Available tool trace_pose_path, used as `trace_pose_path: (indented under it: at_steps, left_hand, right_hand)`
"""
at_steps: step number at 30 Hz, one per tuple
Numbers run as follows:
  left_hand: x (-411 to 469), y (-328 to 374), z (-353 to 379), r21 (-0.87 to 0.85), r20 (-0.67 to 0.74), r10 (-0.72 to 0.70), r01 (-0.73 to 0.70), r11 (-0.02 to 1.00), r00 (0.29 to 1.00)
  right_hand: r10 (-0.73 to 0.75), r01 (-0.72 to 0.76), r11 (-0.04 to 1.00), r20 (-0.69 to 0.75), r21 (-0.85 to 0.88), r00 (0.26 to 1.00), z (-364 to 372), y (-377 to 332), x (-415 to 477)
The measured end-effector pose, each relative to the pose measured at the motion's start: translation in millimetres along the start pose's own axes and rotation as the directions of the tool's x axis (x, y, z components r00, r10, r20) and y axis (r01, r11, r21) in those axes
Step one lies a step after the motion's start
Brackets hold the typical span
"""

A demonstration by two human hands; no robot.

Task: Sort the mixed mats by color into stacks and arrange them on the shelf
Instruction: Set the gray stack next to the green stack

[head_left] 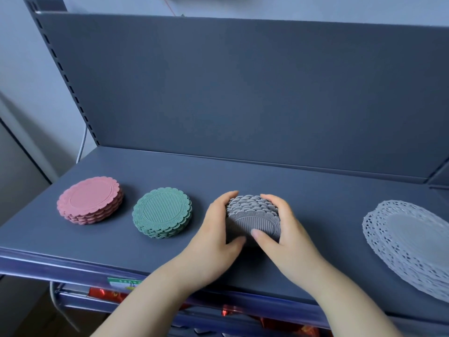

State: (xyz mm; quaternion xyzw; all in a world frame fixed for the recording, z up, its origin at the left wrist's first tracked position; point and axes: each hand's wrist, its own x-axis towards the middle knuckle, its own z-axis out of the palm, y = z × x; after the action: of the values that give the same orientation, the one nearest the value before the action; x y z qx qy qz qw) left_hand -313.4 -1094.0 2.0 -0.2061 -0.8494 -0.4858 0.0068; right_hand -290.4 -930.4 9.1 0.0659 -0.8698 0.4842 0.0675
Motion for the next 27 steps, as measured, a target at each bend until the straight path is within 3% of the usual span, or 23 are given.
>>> trace_pose_path:
  at_steps: [12,17,21,27]
  left_hand:
    - [-4,2,0,-0.087,-0.003,-0.076,0.075,0.993,0.997]
    - [-4,-4,4,-0.017,0.024,-0.04,0.041,0.999,0.999]
    - [-3,-8,5,-0.009,-0.022,-0.089,0.089,0.996,0.996]
    - [2,-1,0,-0.066,-0.109,-0.161,0.155,0.986,0.981]
  right_hand:
    - [0.116,-0.117,0.993,0.018,0.004,0.993,4,-3,-6]
    - [0.157,-0.158,0.987,0.052,0.011,0.986,3,-2,-8]
    - [0.125,-0.124,0.992,0.061,-0.023,0.99,2,0,-8]
    - [0.101,-0.108,0.989,-0.07,-0.102,0.992,-9,-2,-5]
